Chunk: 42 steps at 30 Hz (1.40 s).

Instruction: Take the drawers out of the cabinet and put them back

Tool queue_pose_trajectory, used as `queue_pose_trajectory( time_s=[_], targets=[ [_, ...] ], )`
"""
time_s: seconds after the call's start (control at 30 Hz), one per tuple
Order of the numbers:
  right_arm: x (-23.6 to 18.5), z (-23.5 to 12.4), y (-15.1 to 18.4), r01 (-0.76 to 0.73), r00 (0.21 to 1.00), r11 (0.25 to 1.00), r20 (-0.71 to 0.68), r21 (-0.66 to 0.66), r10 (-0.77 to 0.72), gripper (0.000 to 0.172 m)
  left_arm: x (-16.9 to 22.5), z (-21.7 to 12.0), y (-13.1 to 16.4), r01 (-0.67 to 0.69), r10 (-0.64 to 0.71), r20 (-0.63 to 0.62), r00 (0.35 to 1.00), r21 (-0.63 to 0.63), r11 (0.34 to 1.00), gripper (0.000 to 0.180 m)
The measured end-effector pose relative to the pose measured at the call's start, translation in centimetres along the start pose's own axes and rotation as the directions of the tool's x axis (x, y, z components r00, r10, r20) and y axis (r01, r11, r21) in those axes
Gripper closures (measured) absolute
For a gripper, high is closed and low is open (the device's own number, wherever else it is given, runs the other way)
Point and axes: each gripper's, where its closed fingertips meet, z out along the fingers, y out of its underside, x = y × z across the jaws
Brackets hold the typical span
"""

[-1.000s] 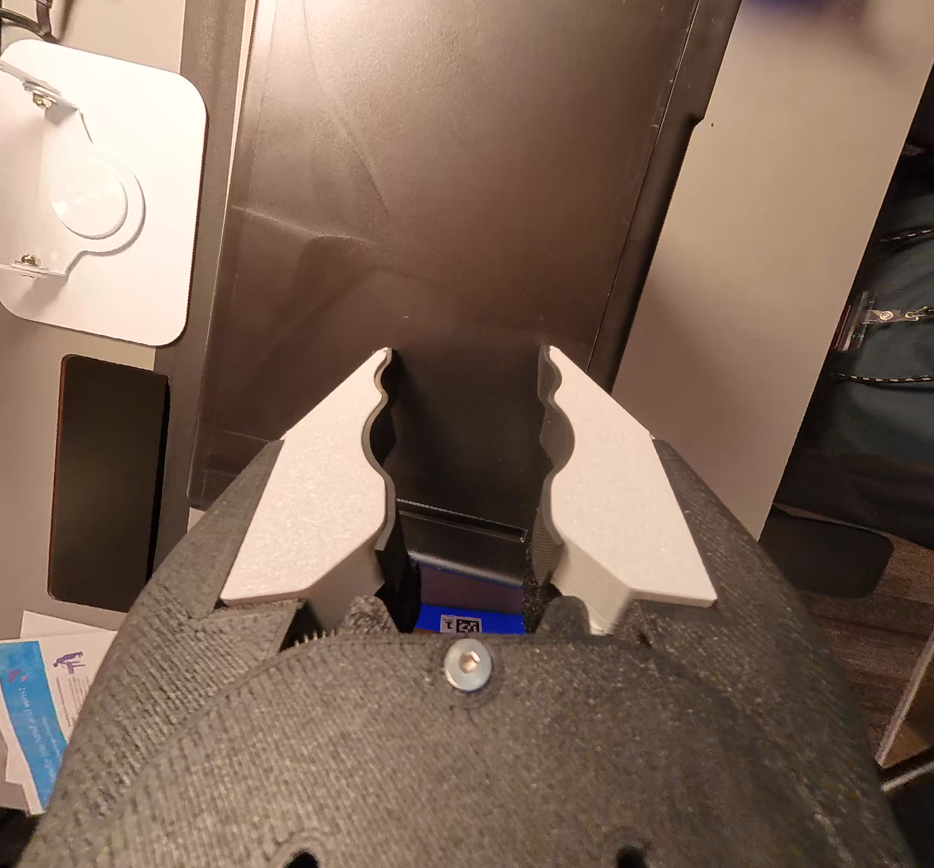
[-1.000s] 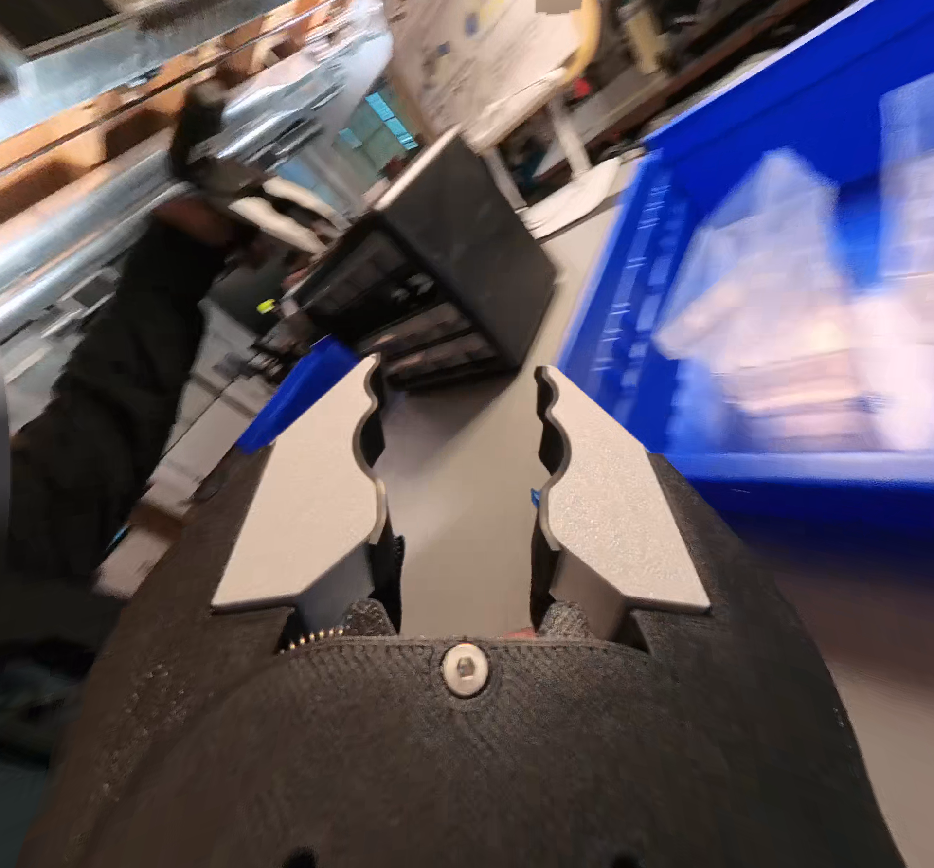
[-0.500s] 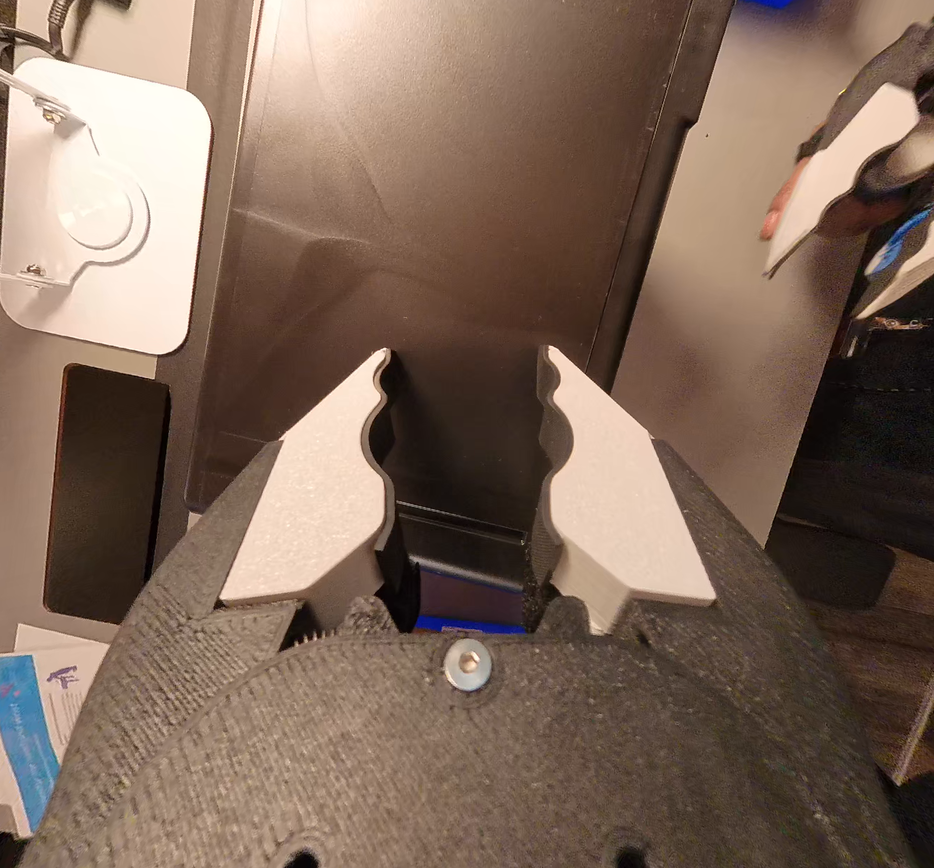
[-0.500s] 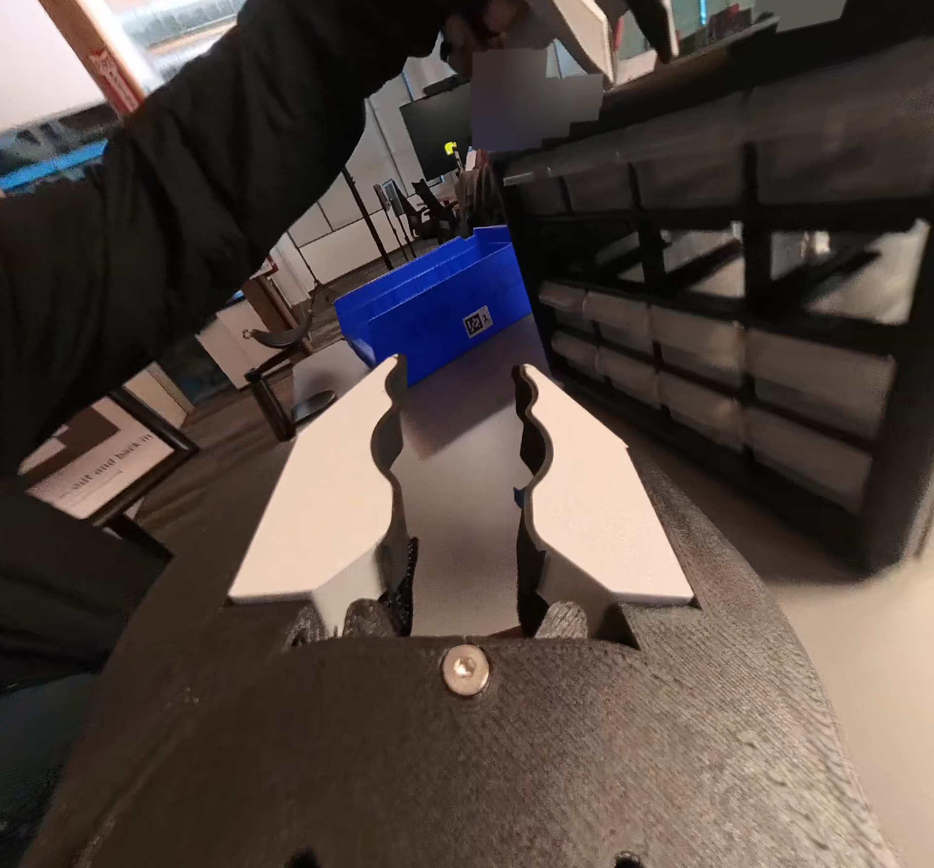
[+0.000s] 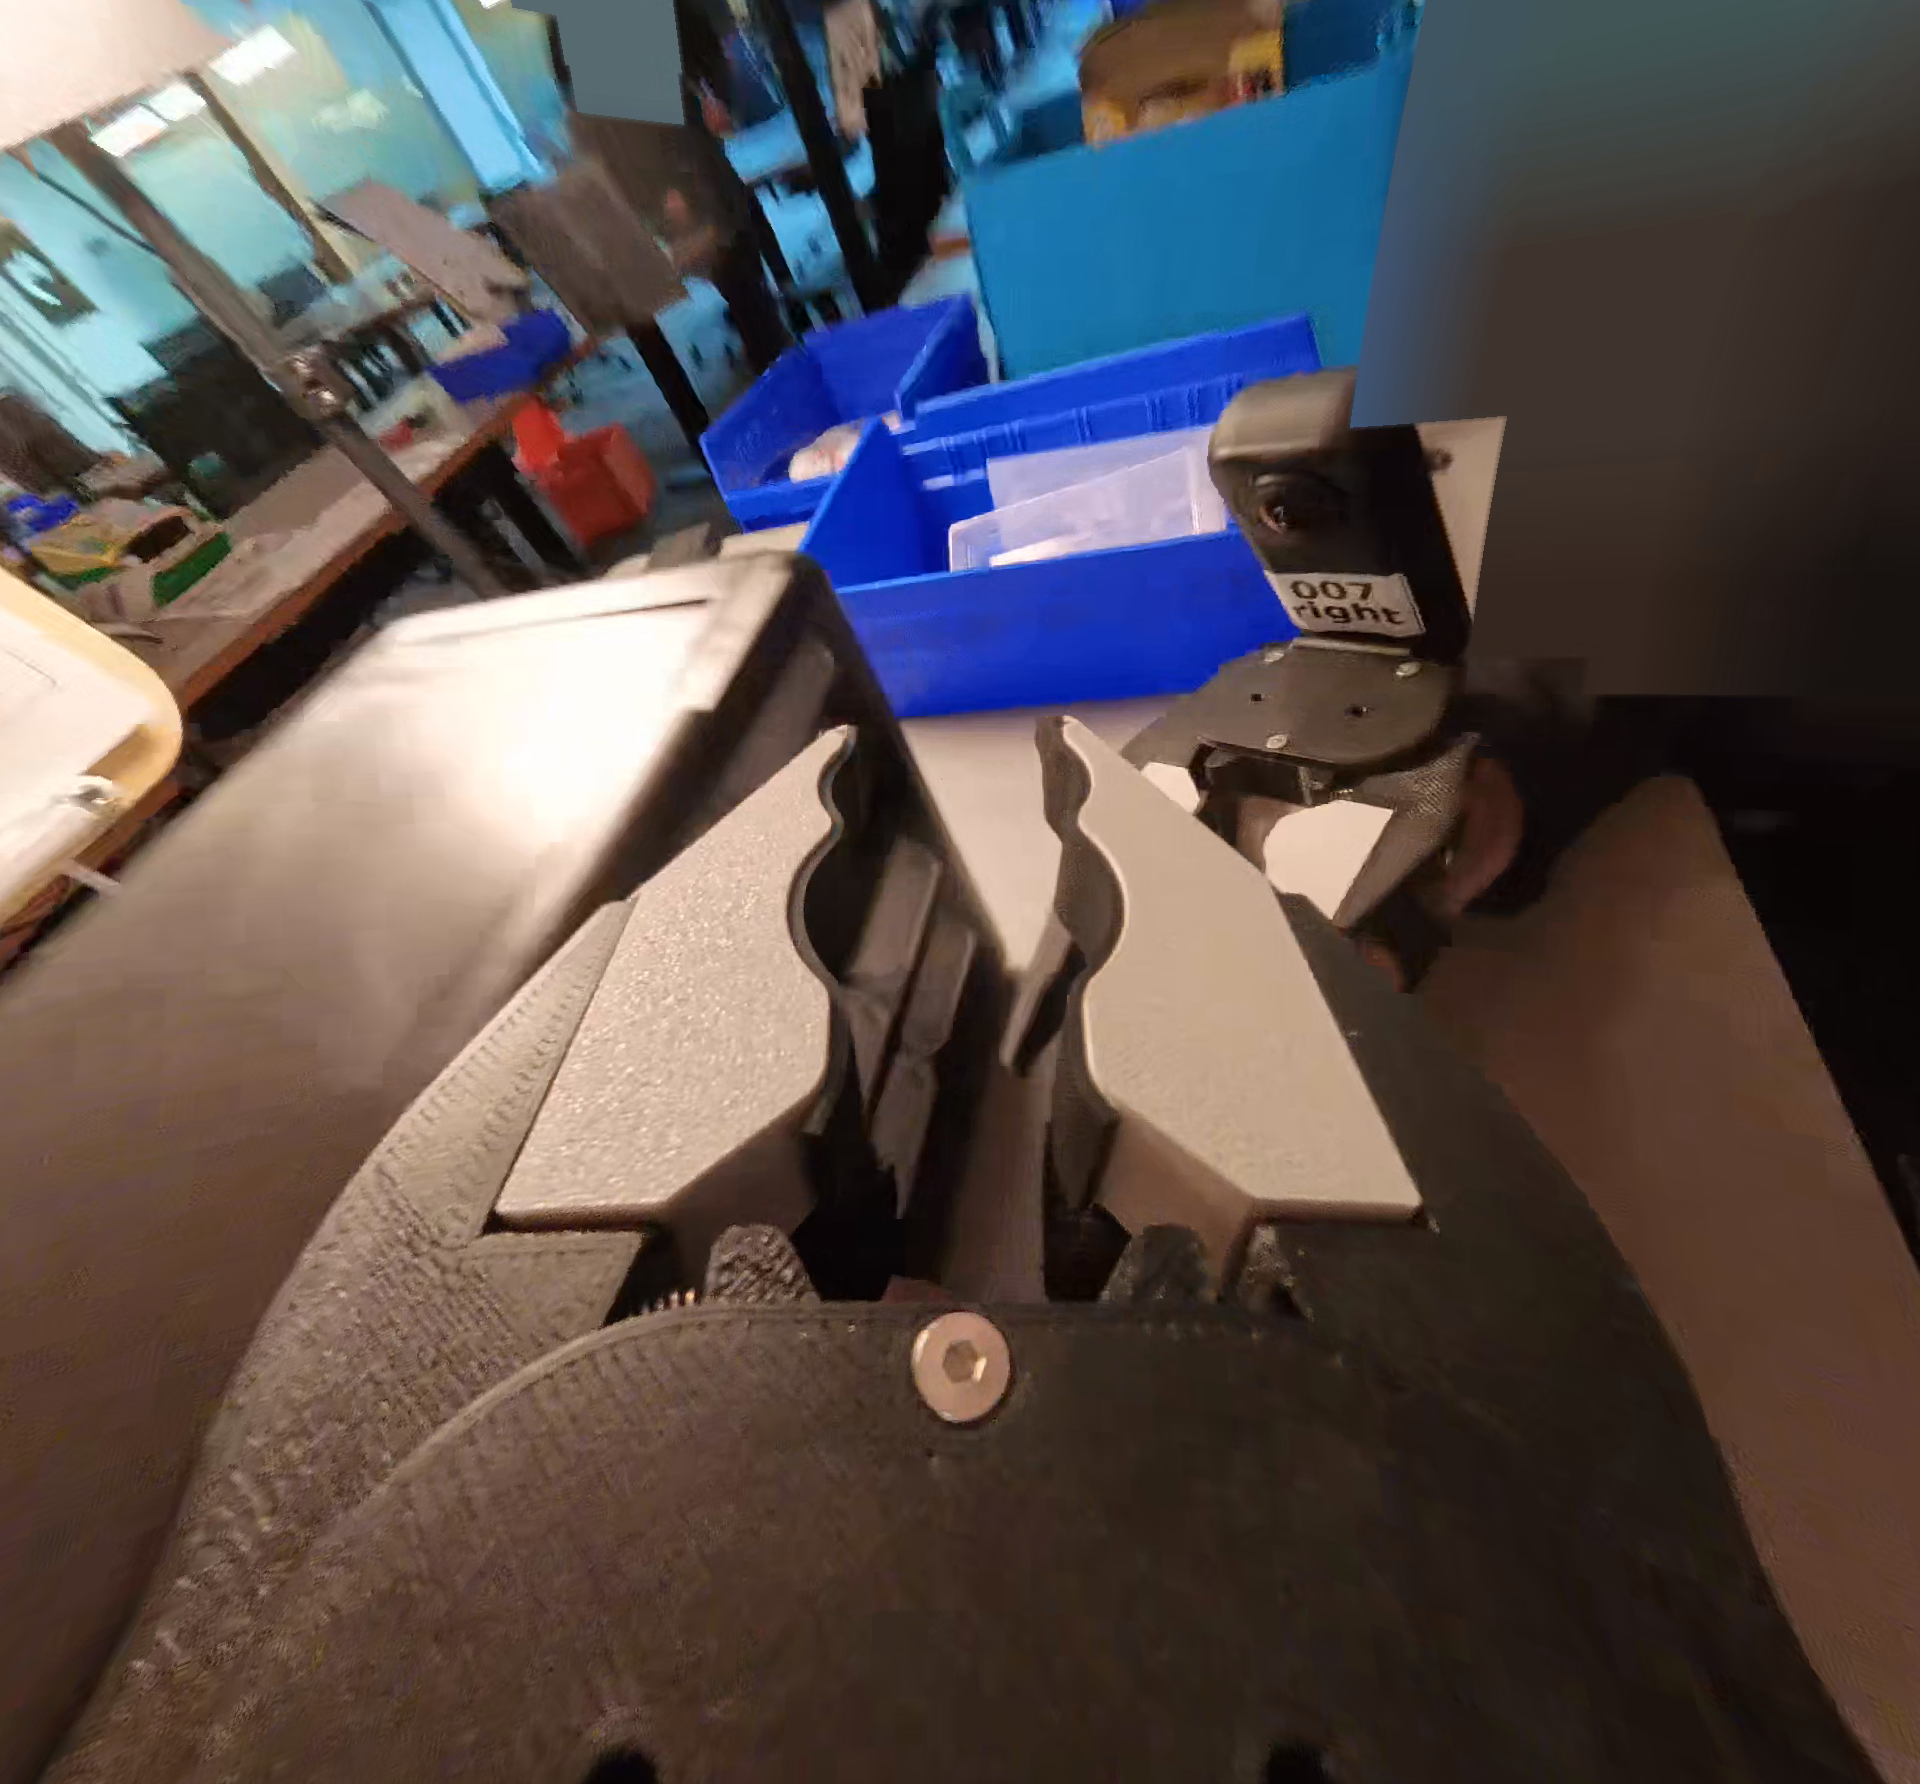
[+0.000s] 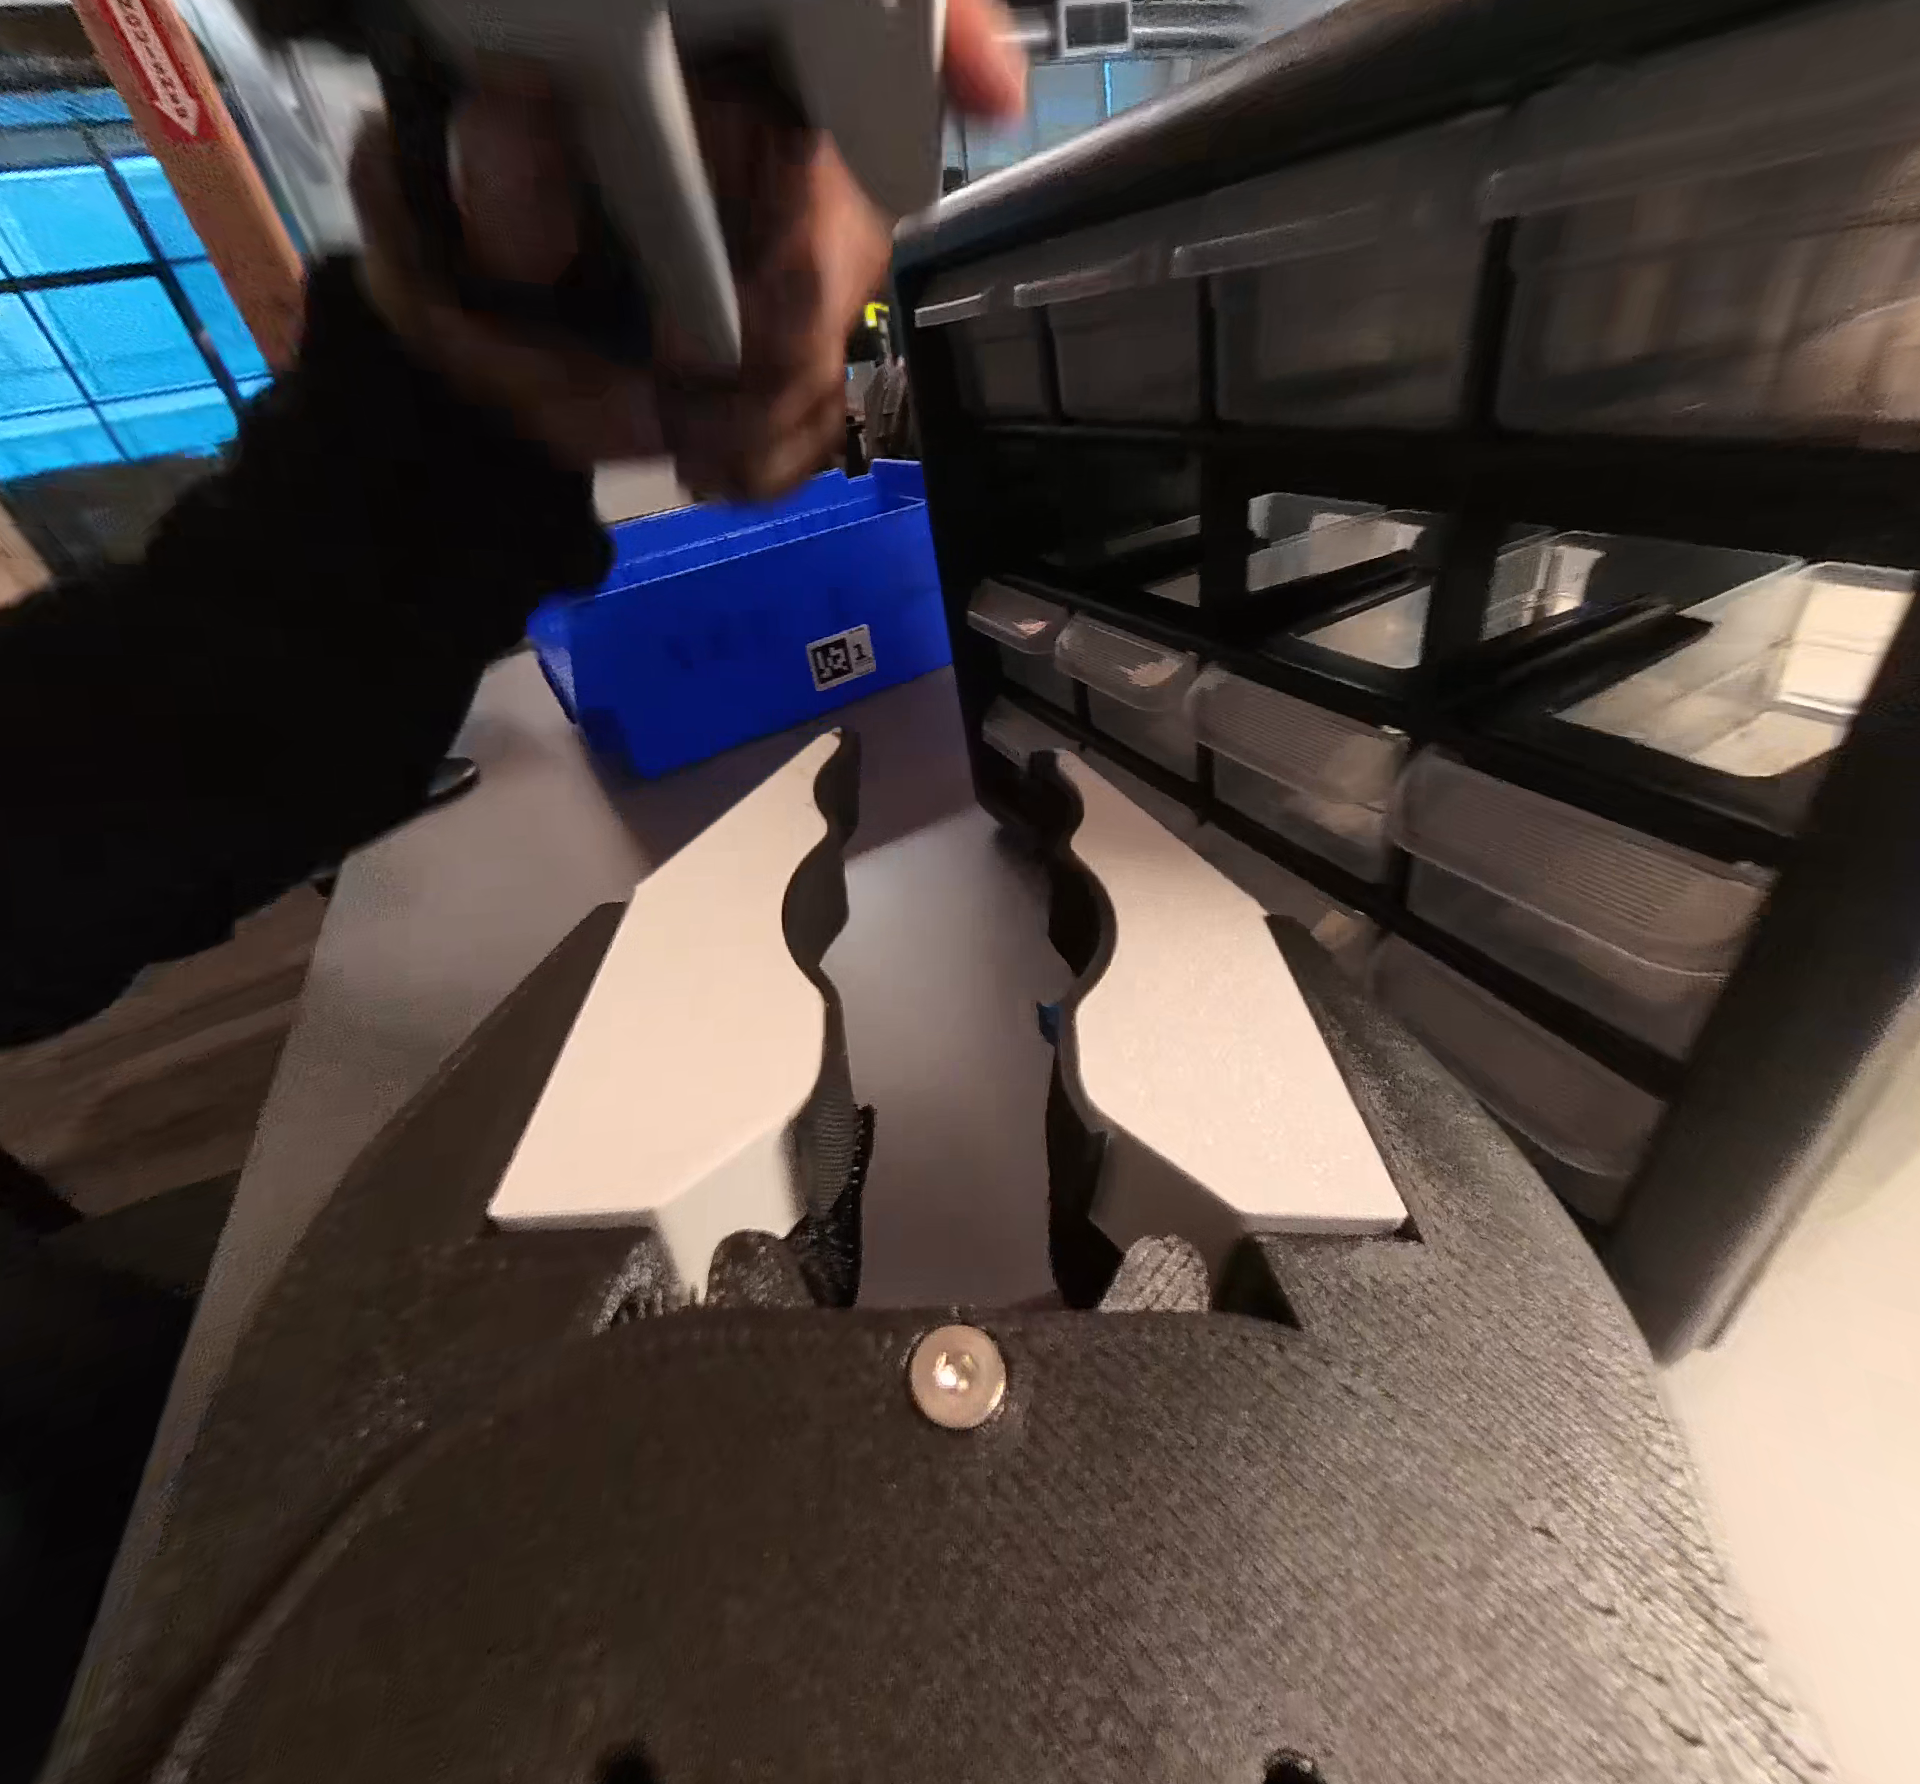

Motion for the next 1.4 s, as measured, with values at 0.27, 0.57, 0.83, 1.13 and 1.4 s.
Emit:
queue_pose_trajectory(
  time_s=[0.27, 0.57, 0.83, 1.13, 1.4],
  targets=[
    [2.1, -1.4, 0.0, -0.02, 0.998, 1.0, -0.053, 0.02, 0.021, 0.14, 4.5, 1.9, 5.4, 0.124, -0.13, -0.007, 0.992, 0.347, 0.93, 0.156],
    [1.9, -1.8, 0.0, 0.029, 0.998, 0.999, -0.05, 0.028, -0.028, 0.14, 1.9, 0.5, 6.5, 0.269, -0.312, 0.013, 0.95, 0.477, 0.837, 0.157],
    [3.5, -2.3, -0.3, -0.058, 0.995, 0.997, -0.082, 0.055, 0.062, 0.14, 0.0, 0.3, 8.2, 0.346, -0.411, 0.043, 0.91, 0.465, 0.815, 0.157],
    [4.2, -2.5, -0.4, -0.109, 0.99, 0.991, -0.084, 0.071, 0.115, 0.14, 0.2, 0.7, 8.3, 0.349, -0.407, 0.041, 0.912, 0.444, 0.825, 0.156],
    [4.4, -2.6, -0.5, -0.108, 0.989, 0.991, -0.095, 0.077, 0.116, 0.14, 0.2, 1.1, 8.0, 0.352, -0.411, 0.053, 0.91, 0.422, 0.835, 0.157]
  ],
)
